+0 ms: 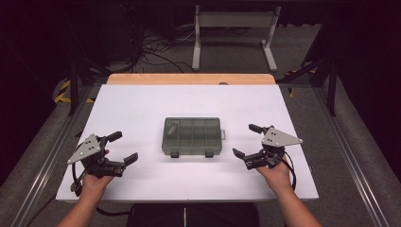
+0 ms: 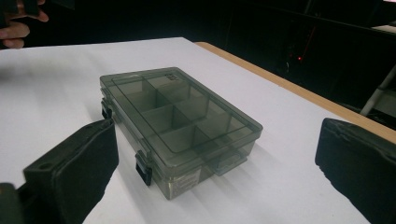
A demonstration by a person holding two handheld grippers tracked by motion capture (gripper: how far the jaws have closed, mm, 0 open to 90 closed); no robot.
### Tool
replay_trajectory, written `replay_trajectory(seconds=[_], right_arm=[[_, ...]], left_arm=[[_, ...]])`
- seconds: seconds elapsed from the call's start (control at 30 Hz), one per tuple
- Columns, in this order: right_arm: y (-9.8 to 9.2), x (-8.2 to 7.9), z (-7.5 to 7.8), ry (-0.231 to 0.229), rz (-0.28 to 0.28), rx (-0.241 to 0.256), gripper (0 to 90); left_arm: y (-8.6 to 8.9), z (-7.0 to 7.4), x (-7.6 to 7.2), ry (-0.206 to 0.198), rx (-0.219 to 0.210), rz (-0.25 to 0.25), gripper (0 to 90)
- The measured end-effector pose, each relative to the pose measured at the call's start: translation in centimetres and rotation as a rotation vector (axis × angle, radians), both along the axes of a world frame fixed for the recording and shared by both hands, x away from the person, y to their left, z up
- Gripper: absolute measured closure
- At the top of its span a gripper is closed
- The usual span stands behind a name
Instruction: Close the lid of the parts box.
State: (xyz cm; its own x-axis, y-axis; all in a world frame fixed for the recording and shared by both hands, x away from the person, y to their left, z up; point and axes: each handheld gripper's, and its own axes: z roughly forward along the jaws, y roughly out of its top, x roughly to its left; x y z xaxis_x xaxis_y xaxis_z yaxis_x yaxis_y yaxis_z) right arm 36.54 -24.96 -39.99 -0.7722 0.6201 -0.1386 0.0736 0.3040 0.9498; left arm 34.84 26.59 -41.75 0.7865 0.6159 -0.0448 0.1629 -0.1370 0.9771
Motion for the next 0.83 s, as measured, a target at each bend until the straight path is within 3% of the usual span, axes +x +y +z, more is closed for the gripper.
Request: replay_trajectory(seconds=[0.17, 0.4, 0.57, 0.73, 0.83], right_arm=[[-1.0, -0.6, -0.7, -0.019, -0.028, 0.033, 0.0], [-1.9, -0.9, -1.8, -0.026, -0.051, 0.039, 0.0], [-2.0, -0.6, -2.6, -0.011, -0.068, 0.037, 0.0], [-2.0, -0.4, -3.0, -0.004, -0.074, 0.033, 0.0], [-1.9, -0.4, -2.9, -0.01, -0.076, 0.032, 0.0]], left_arm=[[0.6, -0.5, -0.5, -0.005, 0.011, 0.016, 0.3], [0.8, -1.3, -0.5, -0.037, 0.013, 0.035, 0.3], [0.9, -2.1, -0.1, -0.022, 0.027, 0.041, 0.2], [1.0, -2.3, 0.0, -0.004, -0.003, 0.049, 0.2], [1.1, -2.4, 0.1, 0.004, 0.005, 0.05, 0.2]])
